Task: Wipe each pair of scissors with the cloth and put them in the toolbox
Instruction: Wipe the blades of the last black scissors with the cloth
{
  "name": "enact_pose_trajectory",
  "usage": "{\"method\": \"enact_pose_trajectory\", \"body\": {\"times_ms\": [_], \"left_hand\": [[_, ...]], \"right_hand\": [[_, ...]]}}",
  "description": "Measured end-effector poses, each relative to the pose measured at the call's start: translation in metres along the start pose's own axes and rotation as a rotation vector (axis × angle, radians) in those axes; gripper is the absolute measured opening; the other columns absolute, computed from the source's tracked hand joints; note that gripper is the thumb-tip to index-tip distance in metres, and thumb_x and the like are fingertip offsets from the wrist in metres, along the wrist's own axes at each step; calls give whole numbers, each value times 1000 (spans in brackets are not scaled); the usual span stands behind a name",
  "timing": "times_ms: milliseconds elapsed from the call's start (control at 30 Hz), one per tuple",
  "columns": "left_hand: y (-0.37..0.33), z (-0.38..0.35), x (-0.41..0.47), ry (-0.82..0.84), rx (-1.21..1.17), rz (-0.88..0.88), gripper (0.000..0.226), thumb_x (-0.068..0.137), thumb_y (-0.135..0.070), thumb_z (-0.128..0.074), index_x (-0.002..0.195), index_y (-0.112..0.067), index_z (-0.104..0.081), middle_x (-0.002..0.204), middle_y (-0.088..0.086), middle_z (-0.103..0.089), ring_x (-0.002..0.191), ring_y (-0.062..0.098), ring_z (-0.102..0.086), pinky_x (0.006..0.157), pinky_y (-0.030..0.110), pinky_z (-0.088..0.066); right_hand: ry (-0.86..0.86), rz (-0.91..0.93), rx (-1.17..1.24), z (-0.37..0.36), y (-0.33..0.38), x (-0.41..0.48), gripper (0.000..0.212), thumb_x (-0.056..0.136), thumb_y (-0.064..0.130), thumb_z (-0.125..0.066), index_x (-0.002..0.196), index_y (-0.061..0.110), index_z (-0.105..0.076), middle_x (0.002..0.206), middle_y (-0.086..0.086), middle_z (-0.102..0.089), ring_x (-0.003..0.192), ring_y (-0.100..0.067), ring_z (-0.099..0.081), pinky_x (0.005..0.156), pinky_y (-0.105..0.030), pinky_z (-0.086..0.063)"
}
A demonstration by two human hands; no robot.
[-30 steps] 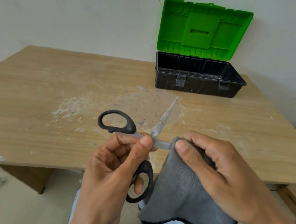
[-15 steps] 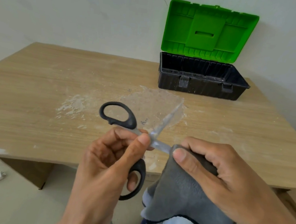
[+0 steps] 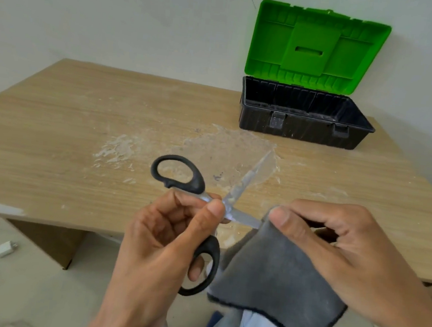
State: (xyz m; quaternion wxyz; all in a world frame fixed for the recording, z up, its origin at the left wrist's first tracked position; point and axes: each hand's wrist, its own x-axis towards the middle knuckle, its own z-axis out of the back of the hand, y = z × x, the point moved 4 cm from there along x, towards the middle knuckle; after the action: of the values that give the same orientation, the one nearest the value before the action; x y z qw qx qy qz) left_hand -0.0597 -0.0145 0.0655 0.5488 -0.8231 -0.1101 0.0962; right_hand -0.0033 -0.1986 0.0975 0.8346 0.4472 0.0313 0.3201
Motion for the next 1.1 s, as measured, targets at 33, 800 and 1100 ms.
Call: {"method": "enact_pose_trajectory", "body": {"times_ms": [33,800,1100], "left_hand": [[1,0,0,-2,20,-1,22,66,-32,-82,69,-14,-70,61,4,-59,43,9,-45,36,19,-34],[1,-9,-2,-20,-59,9,12,72,-25,-73,66,-16,-67,57,2,-53,38,9,-37,33,16,-32],[6,-12,-4,-52,-92,49,9,71,-21,-73,65,-16,-68,58,3,-57,37,6,-41,31,16,-32]], "right_hand": [[-33,9,-18,2,0,-1,44,99,57,-54,73,28,-73,57,2,-50,48,-9,-46,52,-8,-35],[-112,-74,39,6,-6,-4,56,98,53,-56,56,16,-56,48,9,-38,41,-10,-35,43,-19,-28],[-43,-16,8,-14,6,0,39,100,49,-63,81,18,-79,64,2,-67,55,-12,-59,49,-21,-42]]}}
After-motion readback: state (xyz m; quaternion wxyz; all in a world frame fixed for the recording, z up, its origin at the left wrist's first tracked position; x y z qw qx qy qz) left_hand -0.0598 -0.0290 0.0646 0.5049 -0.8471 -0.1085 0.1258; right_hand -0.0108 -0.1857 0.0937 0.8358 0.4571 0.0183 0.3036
